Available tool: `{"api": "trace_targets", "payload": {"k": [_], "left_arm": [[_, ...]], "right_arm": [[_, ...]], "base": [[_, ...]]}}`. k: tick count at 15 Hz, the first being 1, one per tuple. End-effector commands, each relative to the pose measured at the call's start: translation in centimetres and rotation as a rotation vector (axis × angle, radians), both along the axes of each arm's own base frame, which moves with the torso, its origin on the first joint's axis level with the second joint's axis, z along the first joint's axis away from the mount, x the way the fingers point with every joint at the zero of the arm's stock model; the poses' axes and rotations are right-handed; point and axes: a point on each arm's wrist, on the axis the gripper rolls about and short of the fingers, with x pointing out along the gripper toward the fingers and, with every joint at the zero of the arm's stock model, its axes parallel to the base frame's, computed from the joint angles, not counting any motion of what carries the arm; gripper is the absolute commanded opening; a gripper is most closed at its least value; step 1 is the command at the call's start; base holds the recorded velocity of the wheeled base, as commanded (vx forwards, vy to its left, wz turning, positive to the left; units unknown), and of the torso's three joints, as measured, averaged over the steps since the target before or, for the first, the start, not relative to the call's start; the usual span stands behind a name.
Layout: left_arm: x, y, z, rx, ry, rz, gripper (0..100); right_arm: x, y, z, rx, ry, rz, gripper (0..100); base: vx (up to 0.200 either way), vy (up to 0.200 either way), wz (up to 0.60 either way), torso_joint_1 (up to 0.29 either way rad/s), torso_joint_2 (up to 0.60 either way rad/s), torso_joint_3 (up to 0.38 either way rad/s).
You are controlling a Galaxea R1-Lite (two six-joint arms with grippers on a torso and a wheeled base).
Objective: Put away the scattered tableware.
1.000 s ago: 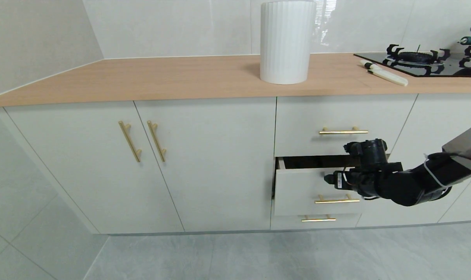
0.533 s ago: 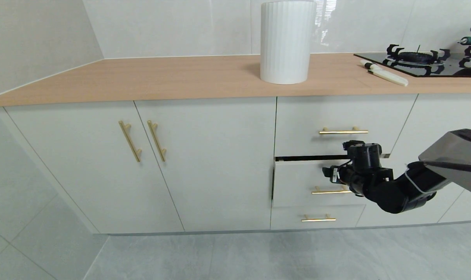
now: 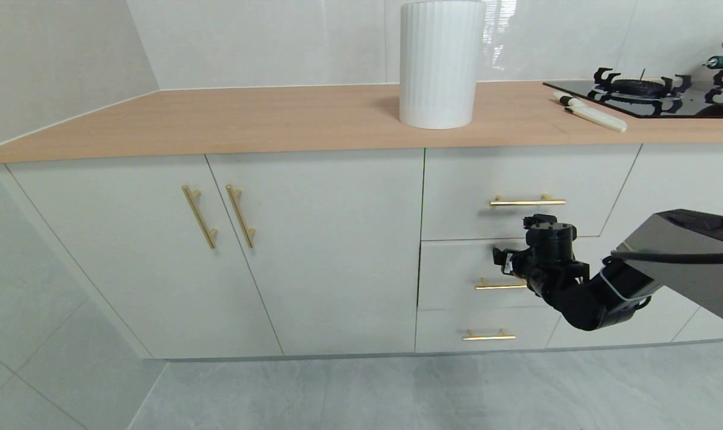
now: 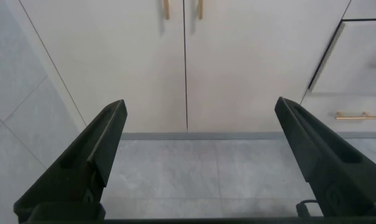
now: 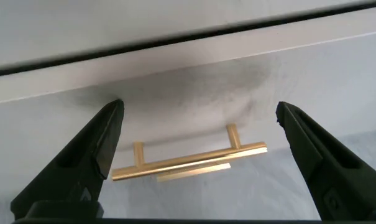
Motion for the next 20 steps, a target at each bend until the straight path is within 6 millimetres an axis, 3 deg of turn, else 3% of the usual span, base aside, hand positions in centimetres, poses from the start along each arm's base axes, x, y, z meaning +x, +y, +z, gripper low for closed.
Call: {"api": "trace_targets", "payload": {"k": [1,8,11,15,16,17,18,19,20], "left_arm": [[0.0,0.0,0.0,0.0,-0.001,0.0,100],[0.0,0.0,0.0,0.0,-0.001,0.0,100],[0.0,0.0,0.0,0.0,0.001,0.0,100],[0.0,0.0,0.0,0.0,-0.001,0.0,100],[0.0,0.0,0.0,0.0,-0.001,0.0,100],[0.0,0.0,0.0,0.0,-0.001,0.0,100],[0.0,0.0,0.0,0.0,-0.001,0.0,100],[0.0,0.0,0.0,0.0,-0.001,0.0,100],[0.0,0.0,0.0,0.0,-0.001,0.0,100]], "right_arm": [[0.3,0.0,-0.5,-0.002,0.006,-0.003,100],[0.7,0.1,0.0,0.032,-0.024,-0.012,100],[0.1,-0.3,1.4,0.028,-0.04,-0.035,100],[-8.6,-2.4,11.5,0.055,-0.18,-0.037,100],[-12.7,-3.4,15.4,0.073,-0.281,-0.036,100],[-15.4,-4.1,17.3,0.059,-0.336,-0.032,100],[-19.5,-5.0,18.7,0.01,-0.386,-0.022,100],[-22.9,-5.9,19.3,-0.042,-0.422,-0.017,100],[-24.1,-6.2,19.3,-0.061,-0.433,-0.016,100]], "base": [[0.0,0.0,0.0,0.0,0.0,0.0],[0.0,0.0,0.0,0.0,0.0,0.0],[0.0,0.0,0.0,0.0,0.0,0.0],[0.0,0.0,0.0,0.0,0.0,0.0],[0.0,0.0,0.0,0.0,0.0,0.0],[0.0,0.0,0.0,0.0,0.0,0.0],[0.0,0.0,0.0,0.0,0.0,0.0],[0.0,0.0,0.0,0.0,0.0,0.0],[0.0,0.0,0.0,0.0,0.0,0.0]]}}
